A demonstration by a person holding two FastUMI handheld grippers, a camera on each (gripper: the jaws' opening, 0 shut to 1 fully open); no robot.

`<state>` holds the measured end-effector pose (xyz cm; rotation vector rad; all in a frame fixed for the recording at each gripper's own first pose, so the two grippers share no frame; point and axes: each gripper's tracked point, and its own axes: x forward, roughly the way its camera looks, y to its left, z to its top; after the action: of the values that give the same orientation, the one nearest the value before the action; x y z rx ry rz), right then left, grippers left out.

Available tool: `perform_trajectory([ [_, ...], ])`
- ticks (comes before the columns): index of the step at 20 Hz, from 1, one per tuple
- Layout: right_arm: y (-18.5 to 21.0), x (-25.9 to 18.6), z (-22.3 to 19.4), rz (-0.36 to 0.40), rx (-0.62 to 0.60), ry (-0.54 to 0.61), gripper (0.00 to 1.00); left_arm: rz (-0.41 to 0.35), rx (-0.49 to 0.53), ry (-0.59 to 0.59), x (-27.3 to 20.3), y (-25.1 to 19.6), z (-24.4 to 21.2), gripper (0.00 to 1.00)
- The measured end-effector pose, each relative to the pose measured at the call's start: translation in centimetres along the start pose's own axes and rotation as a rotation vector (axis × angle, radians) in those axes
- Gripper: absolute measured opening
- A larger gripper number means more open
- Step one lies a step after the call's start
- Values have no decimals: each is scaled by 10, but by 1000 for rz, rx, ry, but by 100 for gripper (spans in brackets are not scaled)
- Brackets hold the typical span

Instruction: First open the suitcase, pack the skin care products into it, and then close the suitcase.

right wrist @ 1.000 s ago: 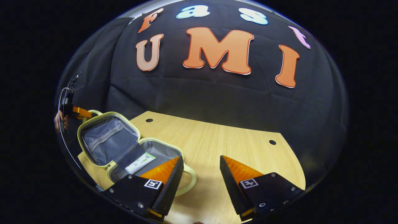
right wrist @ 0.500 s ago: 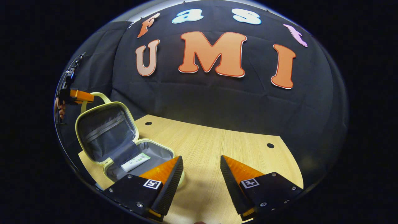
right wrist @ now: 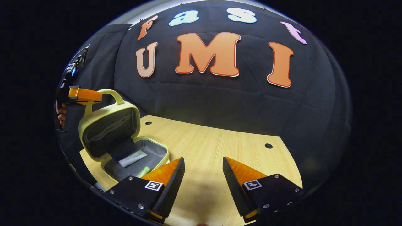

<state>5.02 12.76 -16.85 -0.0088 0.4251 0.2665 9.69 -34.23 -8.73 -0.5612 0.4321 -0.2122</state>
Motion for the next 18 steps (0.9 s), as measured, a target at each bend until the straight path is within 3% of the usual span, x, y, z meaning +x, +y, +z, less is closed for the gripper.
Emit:
perform_trajectory([
  [8,-37,-10,-2,3,42,-17,78,-22,104,203,63,-61,-94,7],
  [12,-49,-11,2,1,56,-39,78,4,228,322,81,-71,-147,11],
  [15,-56,-12,5,-7,70,-53,78,14,292,376,83,-82,-170,23],
  [16,-58,-11,7,-8,72,-60,78,16,306,379,80,-84,-173,22],
  [18,-60,-13,13,-17,66,-79,78,38,354,356,82,-86,-173,47],
])
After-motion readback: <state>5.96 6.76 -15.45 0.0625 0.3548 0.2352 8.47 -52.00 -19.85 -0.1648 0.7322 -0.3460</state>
